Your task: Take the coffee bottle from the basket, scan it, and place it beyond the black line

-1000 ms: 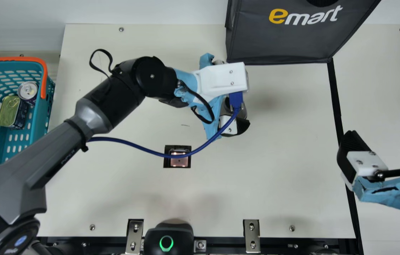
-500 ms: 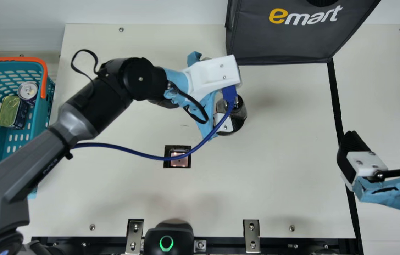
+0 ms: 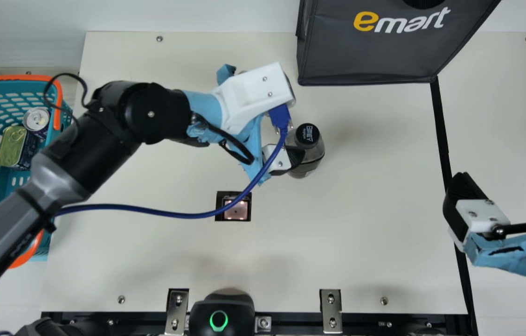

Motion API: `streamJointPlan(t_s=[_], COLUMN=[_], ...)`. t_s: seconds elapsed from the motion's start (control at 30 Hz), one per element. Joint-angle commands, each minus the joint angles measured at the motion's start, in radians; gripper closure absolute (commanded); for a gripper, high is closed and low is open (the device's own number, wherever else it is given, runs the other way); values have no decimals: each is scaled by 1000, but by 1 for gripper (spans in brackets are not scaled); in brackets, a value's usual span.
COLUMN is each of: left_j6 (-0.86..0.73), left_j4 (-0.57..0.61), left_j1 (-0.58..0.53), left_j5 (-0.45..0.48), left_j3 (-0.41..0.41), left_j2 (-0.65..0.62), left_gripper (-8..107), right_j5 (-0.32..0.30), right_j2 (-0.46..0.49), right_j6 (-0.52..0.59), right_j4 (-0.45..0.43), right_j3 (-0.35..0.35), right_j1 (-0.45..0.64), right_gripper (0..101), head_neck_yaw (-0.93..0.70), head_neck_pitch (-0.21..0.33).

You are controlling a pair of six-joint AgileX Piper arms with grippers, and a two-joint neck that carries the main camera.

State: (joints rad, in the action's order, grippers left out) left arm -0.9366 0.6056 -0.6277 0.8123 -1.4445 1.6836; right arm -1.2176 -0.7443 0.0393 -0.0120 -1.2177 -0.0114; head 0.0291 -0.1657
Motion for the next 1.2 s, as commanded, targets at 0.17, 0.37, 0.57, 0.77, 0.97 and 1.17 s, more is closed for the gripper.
streamJointPlan(t_s=[0.17, 0.37, 0.57, 0.77, 0.97, 1.17], left_j6=[48, 71, 79, 71, 62, 65], left_j4=[-29, -39, -36, -27, -21, -27], left_j1=[28, 64, 114, 177, 238, 298], left_j5=[-43, -62, -73, -76, -78, -84], left_j3=[74, 134, 195, 260, 315, 356], left_j2=[-72, -130, -184, -236, -282, -321], left_gripper=[9, 9, 9, 9, 9, 9], right_j5=[0, 0, 0, 0, 1, 3], right_j2=[0, 0, 0, 0, 0, 0], right_j6=[0, 0, 0, 0, 0, 0], right_j4=[0, 0, 0, 0, 0, 0], right_j3=[0, 0, 0, 0, 0, 0], right_j1=[0, 0, 0, 0, 0, 0], right_gripper=[10, 10, 10, 10, 10, 10], head_neck_yaw=[-2, -2, -2, -2, -2, -2], head_neck_pitch=[27, 27, 27, 27, 27, 27])
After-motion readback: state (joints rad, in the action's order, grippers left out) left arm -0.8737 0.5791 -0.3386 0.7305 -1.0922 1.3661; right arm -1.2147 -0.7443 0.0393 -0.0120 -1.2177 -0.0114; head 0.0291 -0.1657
